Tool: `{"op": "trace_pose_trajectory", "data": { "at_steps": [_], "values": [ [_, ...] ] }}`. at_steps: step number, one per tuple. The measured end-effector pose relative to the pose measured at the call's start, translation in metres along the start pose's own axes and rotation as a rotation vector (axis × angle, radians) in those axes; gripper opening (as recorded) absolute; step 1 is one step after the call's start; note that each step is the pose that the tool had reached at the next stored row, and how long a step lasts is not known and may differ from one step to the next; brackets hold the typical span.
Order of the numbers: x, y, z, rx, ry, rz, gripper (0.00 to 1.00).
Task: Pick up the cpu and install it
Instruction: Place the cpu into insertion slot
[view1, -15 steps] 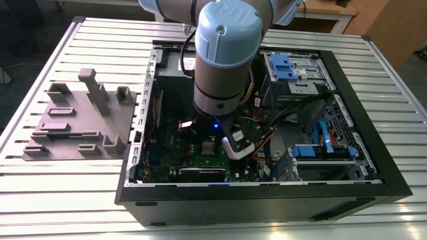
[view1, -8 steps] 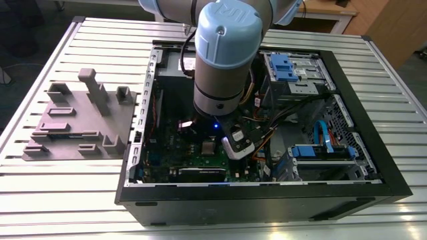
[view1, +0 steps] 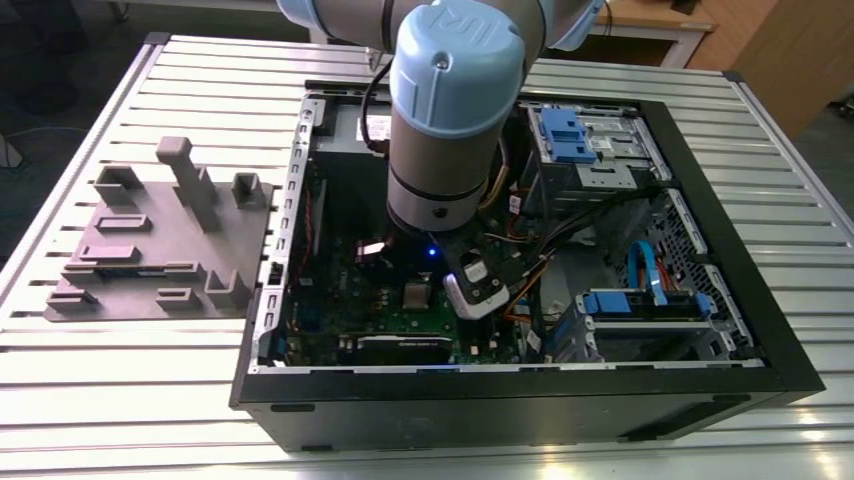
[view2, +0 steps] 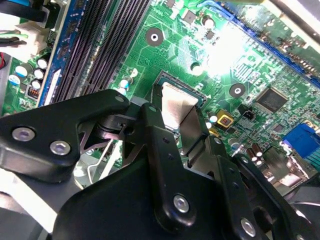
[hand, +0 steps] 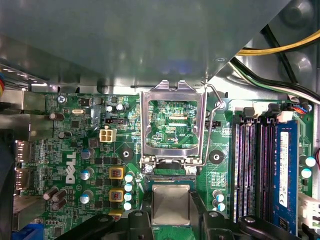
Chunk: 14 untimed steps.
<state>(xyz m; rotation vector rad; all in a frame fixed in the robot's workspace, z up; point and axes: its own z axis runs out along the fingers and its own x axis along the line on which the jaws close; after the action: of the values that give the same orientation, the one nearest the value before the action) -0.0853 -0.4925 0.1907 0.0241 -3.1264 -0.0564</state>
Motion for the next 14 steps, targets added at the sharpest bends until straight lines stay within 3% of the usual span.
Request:
{"op": "trace_pose_trajectory", "data": {
  "at_steps": [5,8,10,14],
  "values": [
    [-0.0003,0.0002,0.0013,-0.0016,-0.0014,0.000,0.41],
    [-0.0001,0.0000,0.0011,-0.0003,-0.0001,0.000,0.53],
    [0.0000,0.0000,0.0011,-0.0002,-0.0001,0.000,0.53],
    [0.0001,0.0003,-0.0067,-0.0007,0.0000,0.000,0.53]
  ]
}}
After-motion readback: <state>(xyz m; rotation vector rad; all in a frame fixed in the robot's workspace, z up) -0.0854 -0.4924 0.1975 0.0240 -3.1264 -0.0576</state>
